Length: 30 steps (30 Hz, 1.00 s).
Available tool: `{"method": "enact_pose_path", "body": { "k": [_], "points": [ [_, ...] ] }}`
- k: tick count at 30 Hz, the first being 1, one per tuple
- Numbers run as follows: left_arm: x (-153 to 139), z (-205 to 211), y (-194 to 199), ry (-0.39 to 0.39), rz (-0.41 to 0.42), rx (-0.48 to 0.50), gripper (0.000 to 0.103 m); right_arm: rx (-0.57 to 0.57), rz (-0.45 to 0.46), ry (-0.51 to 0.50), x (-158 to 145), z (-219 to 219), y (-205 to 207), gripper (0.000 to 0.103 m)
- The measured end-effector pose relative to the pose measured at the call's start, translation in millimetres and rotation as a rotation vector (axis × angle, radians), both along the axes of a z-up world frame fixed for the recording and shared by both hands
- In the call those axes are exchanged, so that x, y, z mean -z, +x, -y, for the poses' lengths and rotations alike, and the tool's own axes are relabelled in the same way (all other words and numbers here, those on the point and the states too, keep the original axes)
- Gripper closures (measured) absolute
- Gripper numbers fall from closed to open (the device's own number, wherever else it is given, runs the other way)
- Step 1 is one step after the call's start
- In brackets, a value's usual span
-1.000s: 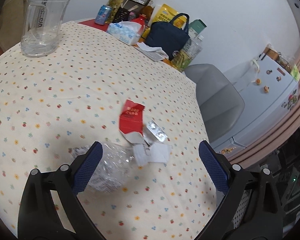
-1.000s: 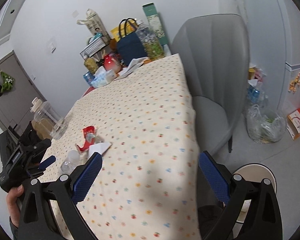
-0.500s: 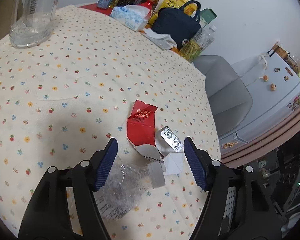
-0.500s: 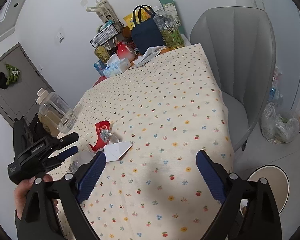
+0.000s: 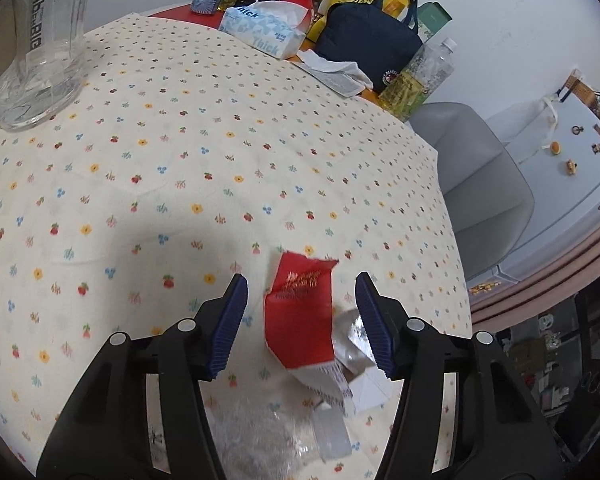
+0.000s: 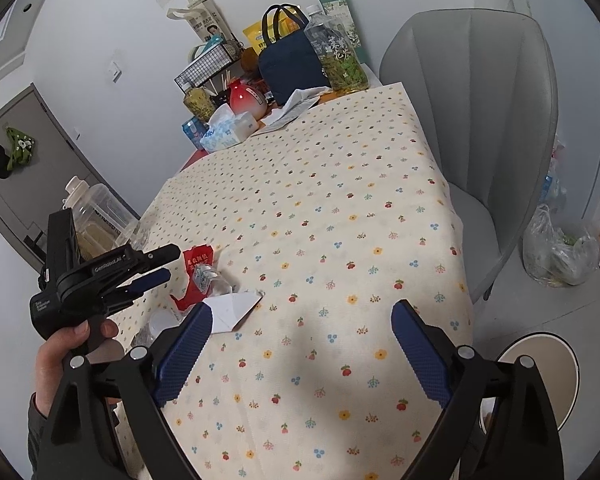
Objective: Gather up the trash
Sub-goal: 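Lower the left tool onto the red snack packet and close it, then close the right tool on the silver blister pack while the left tool lifts the red packet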
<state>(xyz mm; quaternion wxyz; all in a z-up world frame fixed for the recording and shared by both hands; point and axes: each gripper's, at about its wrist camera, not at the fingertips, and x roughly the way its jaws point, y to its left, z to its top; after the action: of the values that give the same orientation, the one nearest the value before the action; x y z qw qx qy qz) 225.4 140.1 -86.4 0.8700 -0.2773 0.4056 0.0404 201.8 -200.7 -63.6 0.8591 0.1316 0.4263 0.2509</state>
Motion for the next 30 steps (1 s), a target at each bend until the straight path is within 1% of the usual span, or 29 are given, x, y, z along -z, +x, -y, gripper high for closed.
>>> {"method": "enact_pose_path", "body": {
  "k": [3,5,6,9,10,11,13,14,17,25,27,28,29,30],
  "points": [
    [2.0,-0.3,9.8,0.009,-0.014,0.004,0.055,0.003,-0.008,-0.008,2.2,-2.0,3.9,0.014],
    [3.5,1.2,15.1,0.02,-0.022,0.012,0.062,0.006,-0.015,-0.012,4.4,-2.7,5.8,0.014],
    [4.1,1.9,17.0,0.026,-0.024,0.015,0.063,0.007,-0.017,-0.014,4.9,-3.2,6.8,0.014],
    [7.8,3.7,22.2,0.037,-0.035,0.024,0.073,0.007,-0.024,-0.016,6.0,-4.6,9.1,0.014],
    [9.5,3.8,23.1,0.037,-0.039,0.026,0.078,0.006,-0.025,-0.017,5.7,-5.4,9.4,0.014],
    [10.9,4.0,23.3,0.035,-0.04,0.028,0.086,0.005,-0.025,-0.019,5.5,-6.4,9.4,0.014],
    [11.9,4.7,21.9,0.037,-0.039,0.032,0.097,-0.001,-0.025,-0.021,4.5,-9.7,10.1,0.014],
    [11.4,3.9,19.7,0.035,-0.032,0.029,0.1,-0.005,-0.024,-0.022,4.0,-11.6,10.5,0.014],
    [7.4,0.8,12.3,0.035,-0.013,0.021,0.101,-0.022,-0.02,-0.028,1.8,-19.6,11.9,0.014],
    [-7.2,-13.2,-5.2,0.035,0.05,-0.009,0.102,-0.071,-0.021,-0.033,1.3,-47.2,14.8,0.014],
    [-6.1,-18.7,-4.7,0.005,0.045,-0.019,0.101,-0.073,-0.024,-0.03,2.6,-49.3,14.2,0.014],
    [-4.9,-19.6,-3.5,-0.008,0.041,-0.013,0.095,-0.07,-0.026,-0.028,3.4,-49.0,13.8,0.014],
    [-3.5,-19.4,-2.0,-0.014,0.034,-0.009,0.074,-0.067,-0.028,-0.026,4.3,-48.3,13.5,0.014],
    [-1.8,-17.9,0.5,-0.012,0.024,-0.01,0.059,-0.061,-0.031,-0.025,5.5,-46.6,13.2,0.014]
  ]
}}
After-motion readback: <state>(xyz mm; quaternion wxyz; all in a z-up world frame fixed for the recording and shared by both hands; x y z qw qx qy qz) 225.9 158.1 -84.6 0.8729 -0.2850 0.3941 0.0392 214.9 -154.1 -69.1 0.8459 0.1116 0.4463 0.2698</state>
